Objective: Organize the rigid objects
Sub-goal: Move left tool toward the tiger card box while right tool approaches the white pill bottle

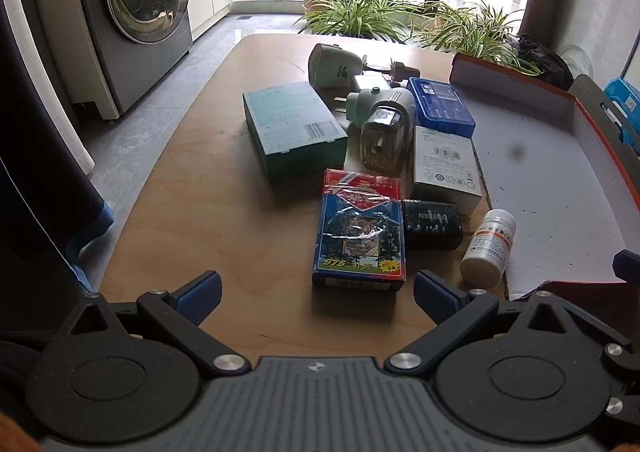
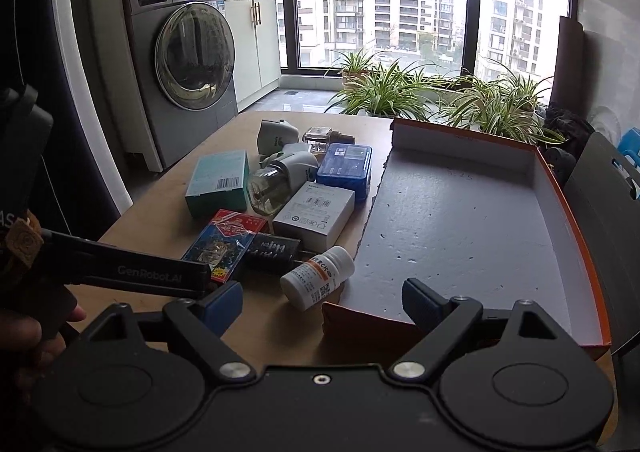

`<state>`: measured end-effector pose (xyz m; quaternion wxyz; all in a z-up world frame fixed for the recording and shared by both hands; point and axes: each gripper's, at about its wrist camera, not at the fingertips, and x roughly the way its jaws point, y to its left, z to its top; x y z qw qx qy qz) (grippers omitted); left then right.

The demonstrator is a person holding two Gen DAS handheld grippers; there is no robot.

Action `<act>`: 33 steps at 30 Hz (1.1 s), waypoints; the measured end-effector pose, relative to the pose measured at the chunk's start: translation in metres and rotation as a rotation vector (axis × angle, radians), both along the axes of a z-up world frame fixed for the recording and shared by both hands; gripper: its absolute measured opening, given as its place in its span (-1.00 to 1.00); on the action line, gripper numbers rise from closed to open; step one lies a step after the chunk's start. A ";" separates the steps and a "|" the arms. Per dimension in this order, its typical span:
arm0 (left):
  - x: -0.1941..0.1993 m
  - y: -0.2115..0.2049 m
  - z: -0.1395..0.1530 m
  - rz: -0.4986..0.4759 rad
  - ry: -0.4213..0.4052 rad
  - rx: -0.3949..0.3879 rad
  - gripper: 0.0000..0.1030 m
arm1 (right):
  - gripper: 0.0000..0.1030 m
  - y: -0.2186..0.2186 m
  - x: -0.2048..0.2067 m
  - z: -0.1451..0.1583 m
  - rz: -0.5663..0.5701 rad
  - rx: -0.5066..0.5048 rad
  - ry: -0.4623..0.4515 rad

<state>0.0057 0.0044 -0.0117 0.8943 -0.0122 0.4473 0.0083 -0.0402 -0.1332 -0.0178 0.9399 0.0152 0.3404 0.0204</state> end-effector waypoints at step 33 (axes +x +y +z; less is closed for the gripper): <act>0.003 0.000 -0.008 -0.003 0.030 0.004 1.00 | 0.98 0.002 0.003 -0.007 0.009 0.003 0.017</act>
